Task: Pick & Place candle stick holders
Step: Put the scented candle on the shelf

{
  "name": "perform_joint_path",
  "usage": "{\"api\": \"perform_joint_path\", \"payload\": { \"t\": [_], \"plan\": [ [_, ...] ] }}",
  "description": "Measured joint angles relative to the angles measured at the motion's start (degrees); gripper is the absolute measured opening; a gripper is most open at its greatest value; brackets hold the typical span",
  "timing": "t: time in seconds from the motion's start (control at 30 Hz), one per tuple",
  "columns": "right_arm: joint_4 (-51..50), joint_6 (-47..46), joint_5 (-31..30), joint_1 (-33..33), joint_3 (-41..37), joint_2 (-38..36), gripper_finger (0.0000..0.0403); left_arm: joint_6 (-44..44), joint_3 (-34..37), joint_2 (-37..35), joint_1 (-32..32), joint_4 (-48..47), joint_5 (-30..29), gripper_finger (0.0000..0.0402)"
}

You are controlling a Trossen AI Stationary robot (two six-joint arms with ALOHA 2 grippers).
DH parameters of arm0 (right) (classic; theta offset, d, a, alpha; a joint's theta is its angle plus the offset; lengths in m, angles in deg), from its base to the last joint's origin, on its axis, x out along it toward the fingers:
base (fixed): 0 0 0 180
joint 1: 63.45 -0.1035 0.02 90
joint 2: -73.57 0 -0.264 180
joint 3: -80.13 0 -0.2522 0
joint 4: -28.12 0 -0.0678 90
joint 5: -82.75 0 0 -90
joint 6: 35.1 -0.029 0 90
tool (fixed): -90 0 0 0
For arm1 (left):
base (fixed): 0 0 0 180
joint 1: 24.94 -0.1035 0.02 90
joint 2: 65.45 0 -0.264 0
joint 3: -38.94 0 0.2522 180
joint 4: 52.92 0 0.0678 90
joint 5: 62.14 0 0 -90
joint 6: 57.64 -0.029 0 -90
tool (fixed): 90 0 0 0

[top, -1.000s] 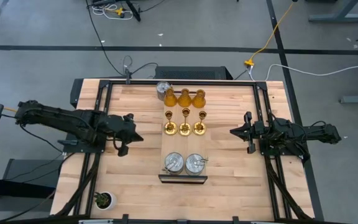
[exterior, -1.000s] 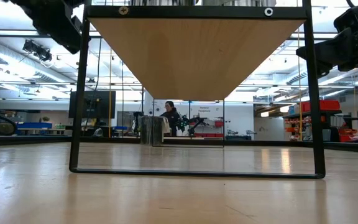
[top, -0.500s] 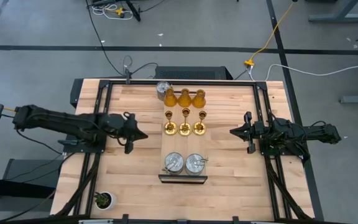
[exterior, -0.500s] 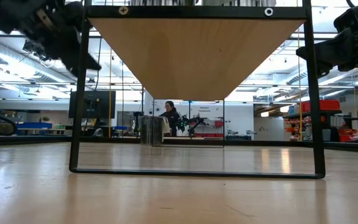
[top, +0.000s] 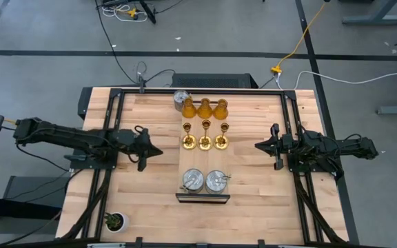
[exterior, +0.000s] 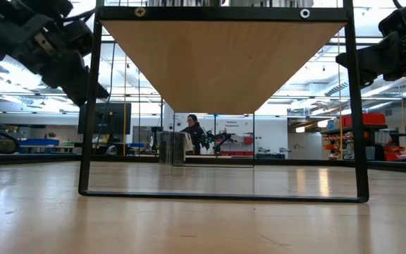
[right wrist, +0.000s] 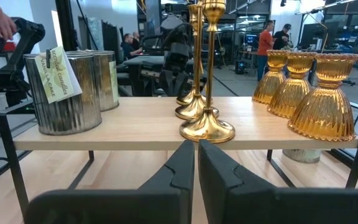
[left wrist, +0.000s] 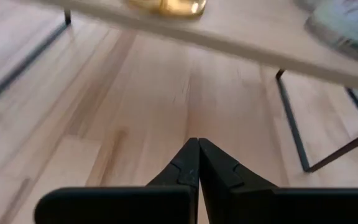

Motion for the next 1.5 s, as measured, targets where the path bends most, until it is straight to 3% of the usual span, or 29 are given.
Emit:
{"api": "perform_joint_path", "payload": {
  "t": [0.43, 0.73, 1.27, 1.5],
  "plan": [
    [0.0, 0.0, 0.0, 0.0, 0.0, 0.0, 0.0027, -2.3, 8.4, -12.3, 0.0, 6.3, 1.5, 0.0013],
    [0.0, 0.0, 0.0, 0.0, 0.0, 0.0, 0.0027, -2.4, 11.7, -16.5, 0.0, 9.0, 2.7, 0.0014],
    [0.0, 0.0, 0.0, 0.0, 0.0, 0.0, 0.0027, -3.5, 14.8, -23.2, 0.0, 8.9, 3.5, 0.0014],
    [0.0, 0.0, 0.0, 0.0, 0.0, 0.0, 0.0027, -4.4, 14.8, -26.9, 0.0, 3.3, 3.5, 0.0014]
  ]
}}
